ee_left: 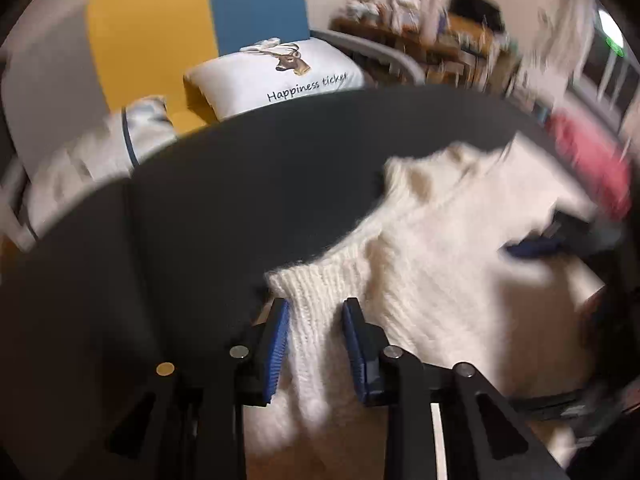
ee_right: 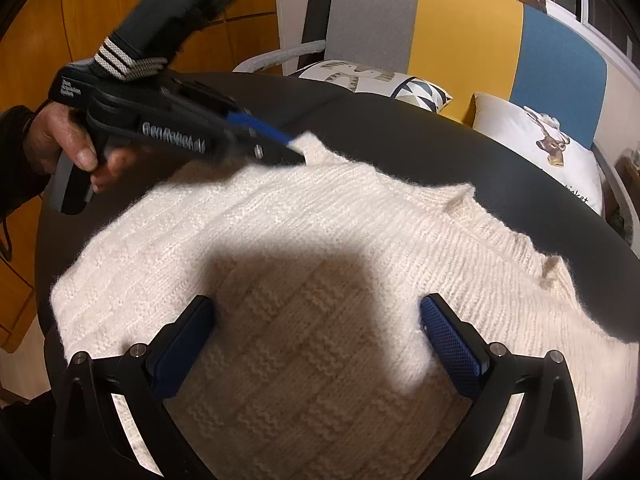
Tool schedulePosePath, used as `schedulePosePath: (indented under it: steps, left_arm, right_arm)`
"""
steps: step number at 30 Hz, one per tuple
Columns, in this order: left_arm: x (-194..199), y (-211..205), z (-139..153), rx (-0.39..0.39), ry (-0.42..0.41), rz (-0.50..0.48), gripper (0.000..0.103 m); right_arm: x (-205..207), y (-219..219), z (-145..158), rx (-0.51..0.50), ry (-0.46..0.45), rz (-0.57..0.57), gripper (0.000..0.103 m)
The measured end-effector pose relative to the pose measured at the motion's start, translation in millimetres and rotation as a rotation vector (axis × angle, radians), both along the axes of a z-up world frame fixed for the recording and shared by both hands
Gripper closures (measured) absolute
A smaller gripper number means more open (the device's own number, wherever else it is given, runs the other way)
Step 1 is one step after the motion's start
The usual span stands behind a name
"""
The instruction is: Fold clothes
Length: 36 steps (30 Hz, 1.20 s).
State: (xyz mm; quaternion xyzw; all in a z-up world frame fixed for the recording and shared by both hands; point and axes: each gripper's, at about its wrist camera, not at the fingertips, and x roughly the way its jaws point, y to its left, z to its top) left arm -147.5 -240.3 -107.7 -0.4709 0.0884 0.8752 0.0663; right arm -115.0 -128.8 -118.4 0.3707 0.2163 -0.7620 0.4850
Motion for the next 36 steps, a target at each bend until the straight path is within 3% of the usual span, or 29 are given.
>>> schedulePosePath:
  steps: [2,3,5,7,10,12,14,15,17,19,22,25,27,30,33,36]
  left_arm:
    - [5.0,12.3,0.2,-0.055,0.022,-0.006,0.09]
    - [7.1,8.4,0.2,-0.031,0.029,0.03,0.09]
    - [10.9,-5.2,0.0,0.044,0.043,0.124,0.09]
    - [15.3,-25.2,0.5,0.178,0.051,0.232,0.09]
    - [20.2,-49.6,-0.6,0.329,0.061,0.383,0.087]
    - [26.4,-53.3,6.7,0.362,0.097,0.411,0.087]
    - [33.0,-55.0,15.4,0.384,0.137,0.427,0.084]
    - [33.7,-50.7,20.7,0.39,0.142,0.384,0.082]
    - [28.7,-30.9,27.0,0.341,0.114,0.261,0.08]
    - [27.6,-6.9,29.5,0.342,0.07,0.102,0.08]
    - [28.7,28.2,24.4,0.26,0.018,-0.053,0.078]
    - [14.1,33.5,7.7,0.181,0.004,0.012,0.074]
    - [8.6,20.4,2.8,0.202,0.034,0.145,0.074]
    - [10.3,11.2,-5.5,0.224,0.073,0.237,0.075]
    - [15.8,23.0,1.0,0.16,0.088,0.242,0.075]
    - [38.8,18.7,23.1,0.184,0.129,0.292,0.075]
  right_arm:
    - [-0.1,-2.8,5.7,0.015,0.011,-0.011,0.0]
    - [0.5,-2.1,10.7,0.016,0.025,-0.02,0.0]
    - [0.5,2.9,22.1,0.01,0.06,-0.046,0.0]
    - [-7.7,14.3,28.0,0.024,0.08,-0.104,0.0]
    - [-29.7,35.3,17.5,0.09,0.051,-0.21,0.0]
    - [-40.3,48.6,5.2,0.072,-0.025,-0.249,0.0]
    - [-40.1,55.4,1.3,0.014,-0.026,-0.267,0.0]
    - [-38.0,56.7,0.8,0.003,-0.014,-0.269,0.0]
    - [-33.5,57.6,1.5,-0.005,0.007,-0.268,0.0]
    - [-35.6,61.1,2.6,-0.021,-0.011,-0.268,0.0]
    - [-32.2,66.4,3.9,-0.028,-0.008,-0.269,0.0]
    - [-31.8,62.4,1.5,-0.031,-0.007,-0.269,0.0]
    - [-31.8,61.4,0.7,-0.036,-0.009,-0.269,0.0]
    - [-30.7,62.6,0.6,-0.043,-0.011,-0.271,0.0]
    - [-31.5,60.8,0.0,-0.038,-0.007,-0.271,0.0]
    - [-34.1,61.2,1.0,-0.038,-0.018,-0.267,0.0]
